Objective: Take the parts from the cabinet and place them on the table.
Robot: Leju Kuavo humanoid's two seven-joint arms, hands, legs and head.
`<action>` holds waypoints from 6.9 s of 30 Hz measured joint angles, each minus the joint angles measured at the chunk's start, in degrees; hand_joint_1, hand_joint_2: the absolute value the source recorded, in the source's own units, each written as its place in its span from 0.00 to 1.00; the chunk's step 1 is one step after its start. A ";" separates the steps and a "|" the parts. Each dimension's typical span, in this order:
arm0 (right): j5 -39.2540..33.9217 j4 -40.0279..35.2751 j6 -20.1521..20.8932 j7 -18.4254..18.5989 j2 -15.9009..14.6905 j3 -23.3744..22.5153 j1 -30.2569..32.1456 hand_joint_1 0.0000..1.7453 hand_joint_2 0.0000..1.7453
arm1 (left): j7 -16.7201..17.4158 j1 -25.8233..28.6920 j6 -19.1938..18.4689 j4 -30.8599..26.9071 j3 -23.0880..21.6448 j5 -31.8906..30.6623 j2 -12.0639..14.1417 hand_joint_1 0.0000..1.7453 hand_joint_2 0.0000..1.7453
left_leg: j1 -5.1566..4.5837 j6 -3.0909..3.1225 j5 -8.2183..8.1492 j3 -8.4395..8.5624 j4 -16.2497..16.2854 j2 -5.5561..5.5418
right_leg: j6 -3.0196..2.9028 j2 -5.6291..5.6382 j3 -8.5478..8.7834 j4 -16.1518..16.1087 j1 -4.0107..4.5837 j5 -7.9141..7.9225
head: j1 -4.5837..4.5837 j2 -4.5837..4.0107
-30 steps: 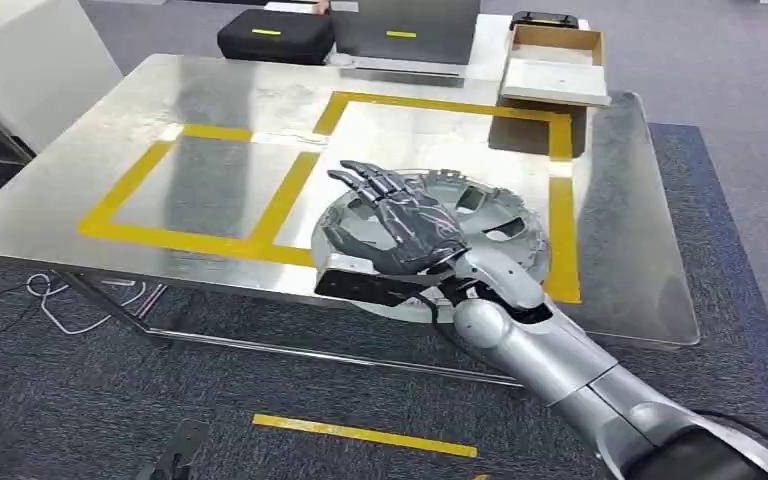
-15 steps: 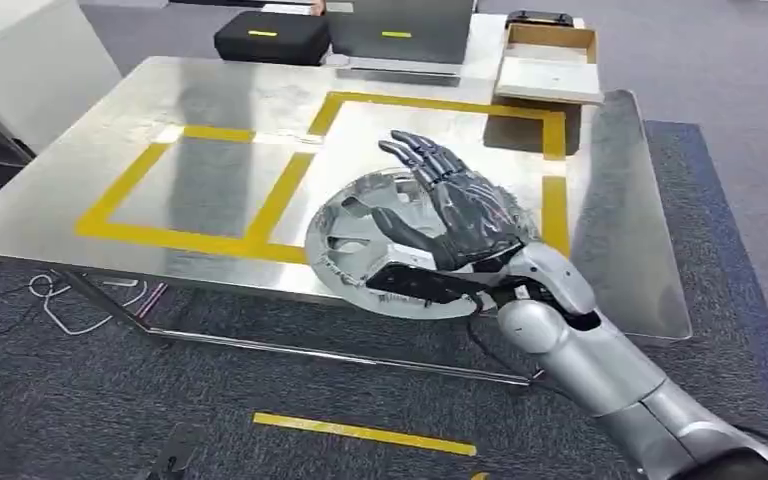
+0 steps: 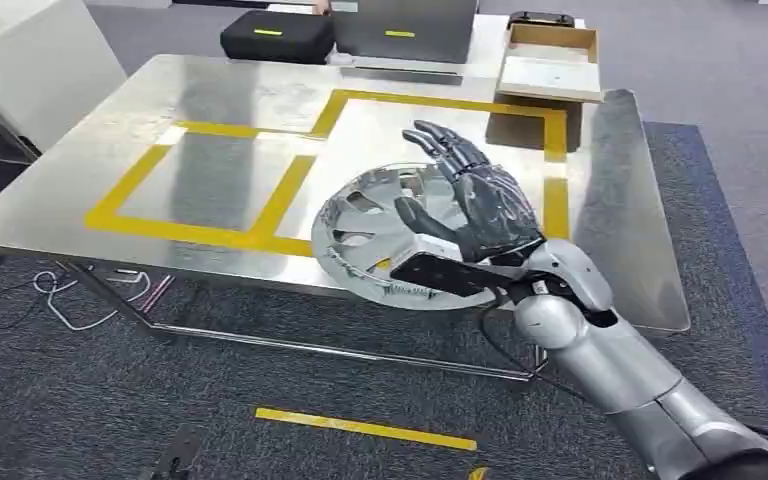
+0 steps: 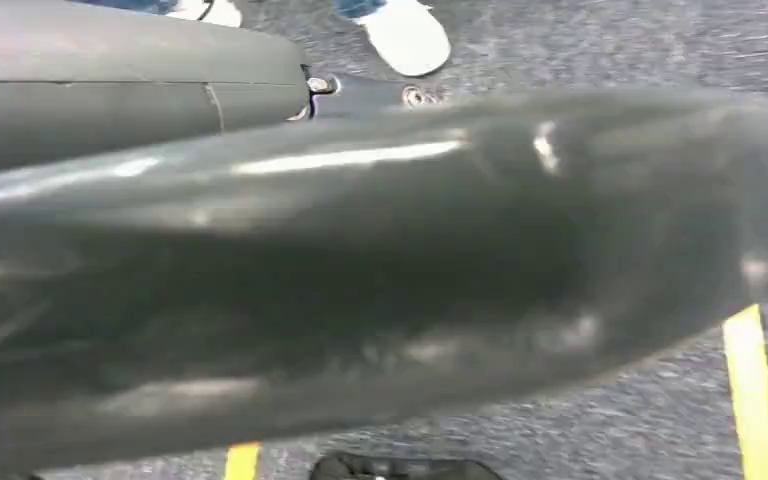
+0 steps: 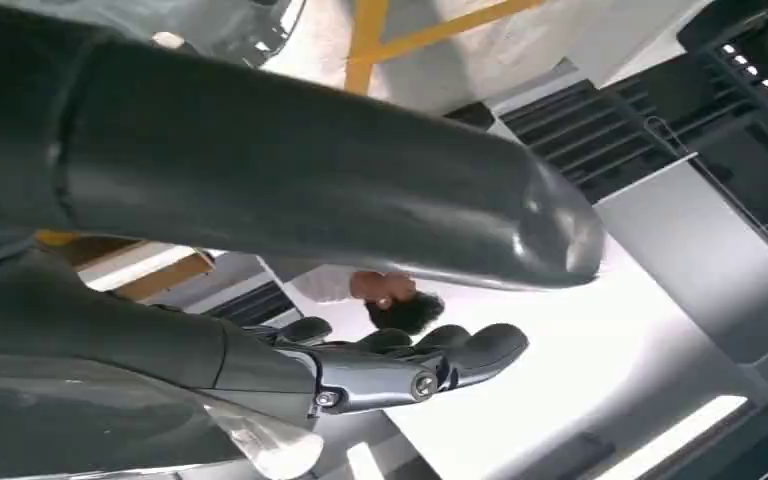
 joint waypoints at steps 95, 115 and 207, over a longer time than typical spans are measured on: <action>1.60 -1.22 -0.04 0.83 -9.09 -5.90 1.04 0.00 1.00 | -0.90 0.14 1.01 0.00 0.11 1.35 0.41 0.00 0.00 | -0.24 1.38 1.33 -0.13 -1.22 0.69 | 0.46 -1.36 1.38 2.20 0.03 -5.01 | 0.42 0.00; 1.77 -1.68 -0.02 0.79 -9.37 -6.18 2.02 0.00 1.00 | -0.90 0.26 1.07 0.00 0.09 1.36 0.44 0.00 0.00 | 0.02 -1.70 -5.83 -9.88 16.97 -0.38 | -1.28 -1.36 3.48 -1.71 -0.54 -1.77 | 0.07 0.00; 3.54 -5.95 -0.18 0.63 -10.82 -7.01 2.55 0.00 1.00 | -1.14 0.12 1.33 0.00 0.11 1.99 0.94 0.00 0.00 | 0.22 -2.11 -5.49 -10.23 17.21 -0.37 | -1.04 -1.66 2.07 -0.58 -1.19 -1.63 | -1.29 0.00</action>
